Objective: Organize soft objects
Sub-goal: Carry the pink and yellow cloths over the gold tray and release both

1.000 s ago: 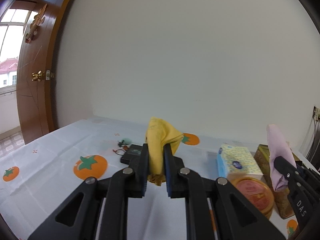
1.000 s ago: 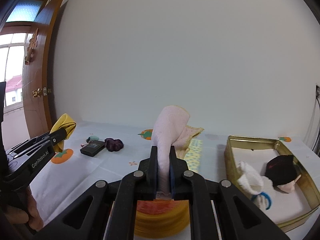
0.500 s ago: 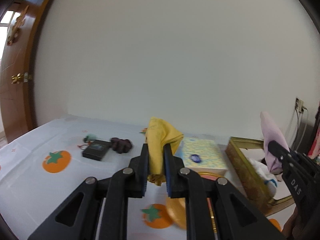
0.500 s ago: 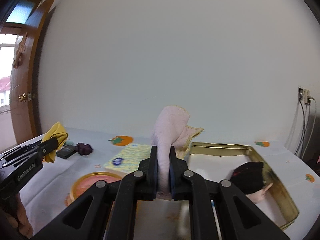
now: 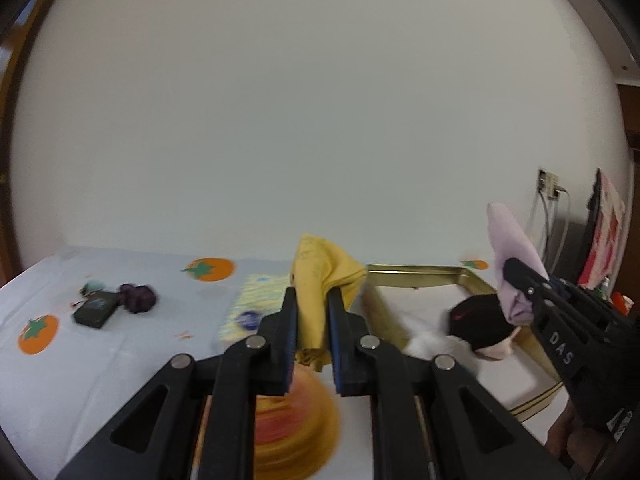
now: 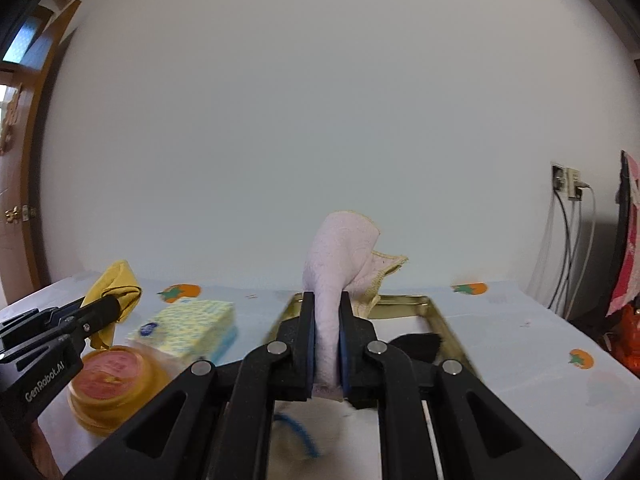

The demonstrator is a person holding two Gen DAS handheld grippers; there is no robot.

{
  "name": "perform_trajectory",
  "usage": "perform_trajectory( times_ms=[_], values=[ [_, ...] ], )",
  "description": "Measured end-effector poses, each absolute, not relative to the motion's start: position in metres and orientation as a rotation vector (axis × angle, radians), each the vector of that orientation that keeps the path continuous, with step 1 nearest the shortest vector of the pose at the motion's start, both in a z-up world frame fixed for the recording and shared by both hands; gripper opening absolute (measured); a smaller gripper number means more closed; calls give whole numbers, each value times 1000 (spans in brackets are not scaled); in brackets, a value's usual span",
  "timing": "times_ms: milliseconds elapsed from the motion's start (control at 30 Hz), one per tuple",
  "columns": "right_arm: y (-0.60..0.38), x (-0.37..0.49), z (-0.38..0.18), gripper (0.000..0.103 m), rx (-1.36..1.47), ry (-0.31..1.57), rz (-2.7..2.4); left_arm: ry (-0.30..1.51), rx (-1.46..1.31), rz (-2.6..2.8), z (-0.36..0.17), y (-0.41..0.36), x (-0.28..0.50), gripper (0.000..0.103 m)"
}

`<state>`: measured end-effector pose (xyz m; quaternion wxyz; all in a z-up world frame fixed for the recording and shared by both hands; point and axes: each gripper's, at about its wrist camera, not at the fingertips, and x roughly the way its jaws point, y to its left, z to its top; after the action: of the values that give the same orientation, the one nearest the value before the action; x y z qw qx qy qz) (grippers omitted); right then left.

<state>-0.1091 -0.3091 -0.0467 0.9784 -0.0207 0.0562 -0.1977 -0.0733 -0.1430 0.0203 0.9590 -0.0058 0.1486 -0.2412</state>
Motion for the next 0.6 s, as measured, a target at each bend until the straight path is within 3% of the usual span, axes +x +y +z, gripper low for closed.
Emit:
perform_trajectory(
  times_ms=[600],
  values=[
    [-388, -124, -51, 11, -31, 192, -507, 350, 50, -689, 16, -254, -90, 12]
  ],
)
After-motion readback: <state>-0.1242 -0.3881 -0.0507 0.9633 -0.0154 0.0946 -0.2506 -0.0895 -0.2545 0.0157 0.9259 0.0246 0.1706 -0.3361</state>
